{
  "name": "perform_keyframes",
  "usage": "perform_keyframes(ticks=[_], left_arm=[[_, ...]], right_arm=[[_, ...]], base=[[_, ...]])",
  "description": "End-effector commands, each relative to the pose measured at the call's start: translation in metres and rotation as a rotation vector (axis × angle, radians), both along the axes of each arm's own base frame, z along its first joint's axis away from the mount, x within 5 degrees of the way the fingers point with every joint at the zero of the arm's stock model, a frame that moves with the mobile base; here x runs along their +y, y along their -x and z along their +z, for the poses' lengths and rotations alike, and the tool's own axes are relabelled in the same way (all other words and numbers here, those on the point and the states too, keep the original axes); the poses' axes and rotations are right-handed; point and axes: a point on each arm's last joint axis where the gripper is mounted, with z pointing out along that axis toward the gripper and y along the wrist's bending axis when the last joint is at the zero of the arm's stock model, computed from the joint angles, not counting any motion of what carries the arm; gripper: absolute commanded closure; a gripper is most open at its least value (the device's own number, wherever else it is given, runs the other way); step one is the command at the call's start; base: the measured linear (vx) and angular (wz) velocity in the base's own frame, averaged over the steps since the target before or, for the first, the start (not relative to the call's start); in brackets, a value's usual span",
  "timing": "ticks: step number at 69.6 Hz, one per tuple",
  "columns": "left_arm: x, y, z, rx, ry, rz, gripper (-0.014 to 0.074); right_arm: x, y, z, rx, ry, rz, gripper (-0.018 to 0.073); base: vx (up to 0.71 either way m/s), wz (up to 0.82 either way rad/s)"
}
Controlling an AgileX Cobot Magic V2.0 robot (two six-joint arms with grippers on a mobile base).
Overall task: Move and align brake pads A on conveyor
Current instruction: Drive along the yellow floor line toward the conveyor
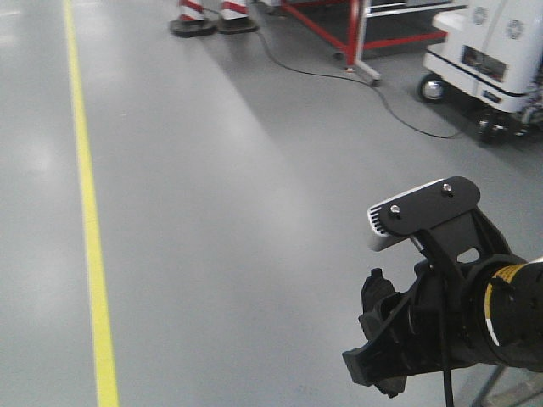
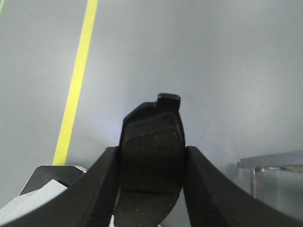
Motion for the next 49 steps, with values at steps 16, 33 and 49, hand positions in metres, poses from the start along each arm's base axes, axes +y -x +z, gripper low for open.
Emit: perform_keyframes(ticks=[16, 33, 49], left_arm=[[-0.0019, -0.0048, 0.0129, -0.094, 0.014, -0.019, 0.0603], [-0.0019, -0.0048, 0.0129, -0.094, 0.014, -0.019, 0.0603], [-0.0019, -0.0048, 0.0129, -0.094, 0.014, -0.019, 0.0603]], right_arm=[[-0.0006, -0.0013, 0.0163, -0.086, -0.055, 0.013, 0.0570], [-0.0006, -0.0013, 0.0163, -0.086, -0.055, 0.013, 0.0570], [-0.0006, -0.0013, 0.0163, -0.086, -0.055, 0.013, 0.0570]], base=[[-0.12, 0.50], [-0.09, 0.36], [-0.03, 0.21]])
